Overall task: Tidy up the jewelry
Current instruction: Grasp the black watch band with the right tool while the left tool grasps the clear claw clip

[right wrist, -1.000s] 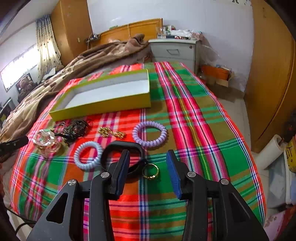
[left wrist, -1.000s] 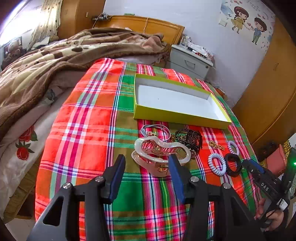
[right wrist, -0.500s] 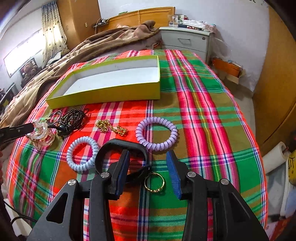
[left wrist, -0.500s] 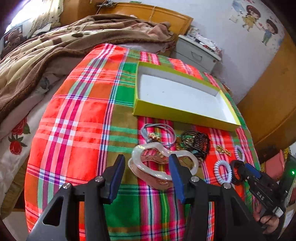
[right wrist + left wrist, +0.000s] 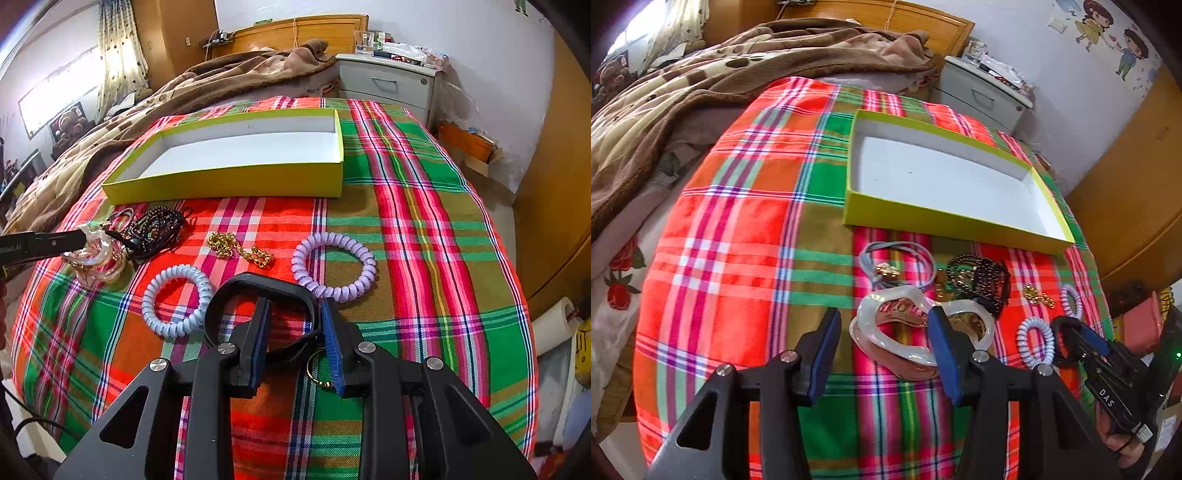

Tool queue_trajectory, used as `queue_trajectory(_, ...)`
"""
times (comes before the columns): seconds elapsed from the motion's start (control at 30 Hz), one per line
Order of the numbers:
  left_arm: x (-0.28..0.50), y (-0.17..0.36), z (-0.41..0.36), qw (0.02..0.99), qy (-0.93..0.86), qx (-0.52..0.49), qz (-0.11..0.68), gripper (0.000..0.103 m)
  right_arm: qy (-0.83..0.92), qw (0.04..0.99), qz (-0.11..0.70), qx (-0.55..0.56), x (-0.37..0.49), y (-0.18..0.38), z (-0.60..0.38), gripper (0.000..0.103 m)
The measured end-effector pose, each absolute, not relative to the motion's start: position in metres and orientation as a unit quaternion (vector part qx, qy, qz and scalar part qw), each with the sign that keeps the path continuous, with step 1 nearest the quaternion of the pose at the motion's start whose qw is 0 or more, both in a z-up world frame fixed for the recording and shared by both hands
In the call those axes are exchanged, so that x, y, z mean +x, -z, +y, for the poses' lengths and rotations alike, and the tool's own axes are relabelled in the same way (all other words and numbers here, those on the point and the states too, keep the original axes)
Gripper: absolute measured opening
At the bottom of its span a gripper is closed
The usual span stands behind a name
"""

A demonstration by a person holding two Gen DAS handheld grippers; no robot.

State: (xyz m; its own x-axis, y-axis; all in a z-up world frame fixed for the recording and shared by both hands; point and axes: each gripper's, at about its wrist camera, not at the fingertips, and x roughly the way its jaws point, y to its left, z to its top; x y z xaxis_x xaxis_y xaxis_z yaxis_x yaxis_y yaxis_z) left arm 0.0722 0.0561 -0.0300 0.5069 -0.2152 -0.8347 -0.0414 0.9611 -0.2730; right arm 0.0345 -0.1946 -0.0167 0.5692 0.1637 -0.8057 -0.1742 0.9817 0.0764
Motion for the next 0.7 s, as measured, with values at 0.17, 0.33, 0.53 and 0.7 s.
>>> queue_trajectory(0.17, 0.073, 0.027, 0.05, 0.857, 0.066, -0.13, 0.494, 0.039, -0.098, 0.887, 0.451, 0.002, 0.035, 0.016, -0.196, 0.023)
queue_trajectory(0.33, 0.074, 0.029, 0.05, 0.854, 0.075, -0.132, 0.497, 0.023, -0.101, 0.888, 0.449, 0.007, 0.034, 0.014, -0.196, 0.022)
queue_trajectory(0.53, 0.07, 0.032, 0.052, 0.848, 0.096, -0.14, 0.502, 0.019, -0.103, 0.89, 0.444, 0.01, 0.033, 0.01, -0.195, 0.016)
queue_trajectory(0.7, 0.066, 0.027, 0.05, 0.852, 0.103, -0.135, 0.496, 0.017, -0.104, 0.893, 0.438, 0.011, 0.033, 0.006, -0.194, 0.015)
